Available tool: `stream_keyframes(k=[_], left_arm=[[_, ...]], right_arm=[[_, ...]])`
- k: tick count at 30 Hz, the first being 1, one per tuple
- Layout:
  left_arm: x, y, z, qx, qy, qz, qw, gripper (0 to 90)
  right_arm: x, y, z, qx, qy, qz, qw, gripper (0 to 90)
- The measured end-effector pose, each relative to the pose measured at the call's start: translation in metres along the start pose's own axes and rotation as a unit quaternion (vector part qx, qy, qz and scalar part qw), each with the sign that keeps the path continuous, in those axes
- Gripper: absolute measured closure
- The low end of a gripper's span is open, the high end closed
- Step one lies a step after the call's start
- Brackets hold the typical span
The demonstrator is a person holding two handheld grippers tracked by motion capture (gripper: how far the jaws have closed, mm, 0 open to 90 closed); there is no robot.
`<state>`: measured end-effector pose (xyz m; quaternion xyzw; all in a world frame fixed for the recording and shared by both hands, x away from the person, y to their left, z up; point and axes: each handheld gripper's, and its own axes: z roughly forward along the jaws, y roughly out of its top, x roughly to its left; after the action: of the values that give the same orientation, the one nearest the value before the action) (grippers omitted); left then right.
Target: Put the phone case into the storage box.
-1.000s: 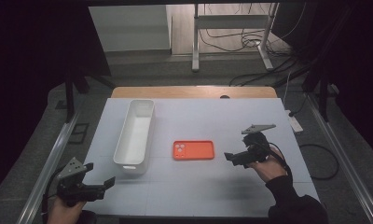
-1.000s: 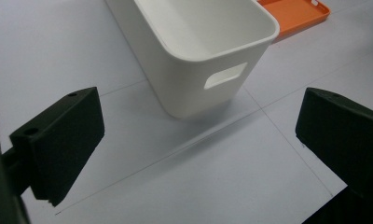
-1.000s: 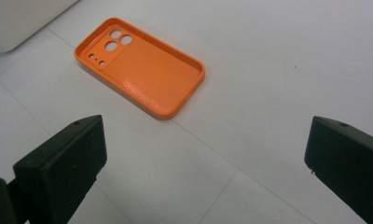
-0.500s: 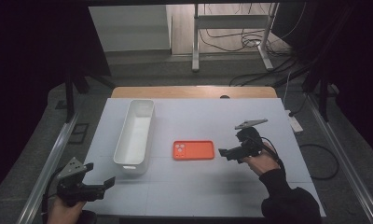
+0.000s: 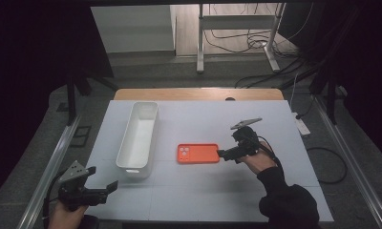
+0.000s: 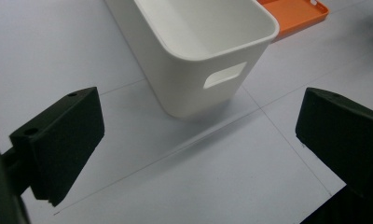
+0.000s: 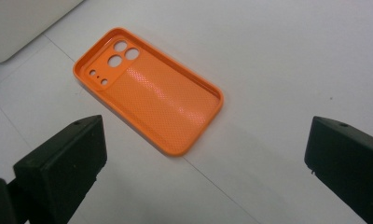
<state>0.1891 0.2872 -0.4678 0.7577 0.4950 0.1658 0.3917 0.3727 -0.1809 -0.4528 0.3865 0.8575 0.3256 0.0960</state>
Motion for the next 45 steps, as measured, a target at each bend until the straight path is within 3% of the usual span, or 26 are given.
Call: stream_keyframes(k=[17,27,30,33,34,38,39,42,45], left_arm=[[0.0,0.0,0.0,0.002,-0.001,0.001,1.0,1.9],[0.0,0.0,0.0,0.002,0.0,0.002,1.0,2.0],[0.0,0.0,0.0,0.003,0.0,0.003,1.0,2.0],[0.0,0.0,0.0,0.003,0.0,0.002,1.0,2.0],[0.0,0.0,0.0,0.003,0.0,0.002,1.0,2.0],[0.0,0.0,0.0,0.003,-0.001,0.003,1.0,2.0],[0.0,0.0,0.0,0.003,-0.001,0.003,1.0,2.0],[-0.001,0.0,0.0,0.003,0.0,0.006,1.0,2.1],[-0.001,0.0,0.001,0.003,0.0,0.006,1.0,2.0]], right_arm=[[0.013,0.018,0.024,0.026,-0.006,-0.025,0.9993,0.0],[0.019,0.027,0.038,0.046,0.004,-0.027,0.9986,2.2],[0.019,0.028,0.039,0.048,-0.006,-0.03,0.9984,17.0],[0.019,0.029,0.04,0.054,0.0,-0.038,0.9978,33.3],[0.019,0.029,0.04,0.054,0.0,-0.038,0.9978,33.3],[0.022,0.03,0.043,0.069,0.012,-0.052,0.9962,62.3],[0.022,0.03,0.043,0.069,0.012,-0.052,0.9962,62.3],[0.023,0.029,0.044,0.081,0.023,-0.058,0.9948,88.0],[0.023,0.029,0.045,0.08,0.027,-0.06,0.9946,89.4]])
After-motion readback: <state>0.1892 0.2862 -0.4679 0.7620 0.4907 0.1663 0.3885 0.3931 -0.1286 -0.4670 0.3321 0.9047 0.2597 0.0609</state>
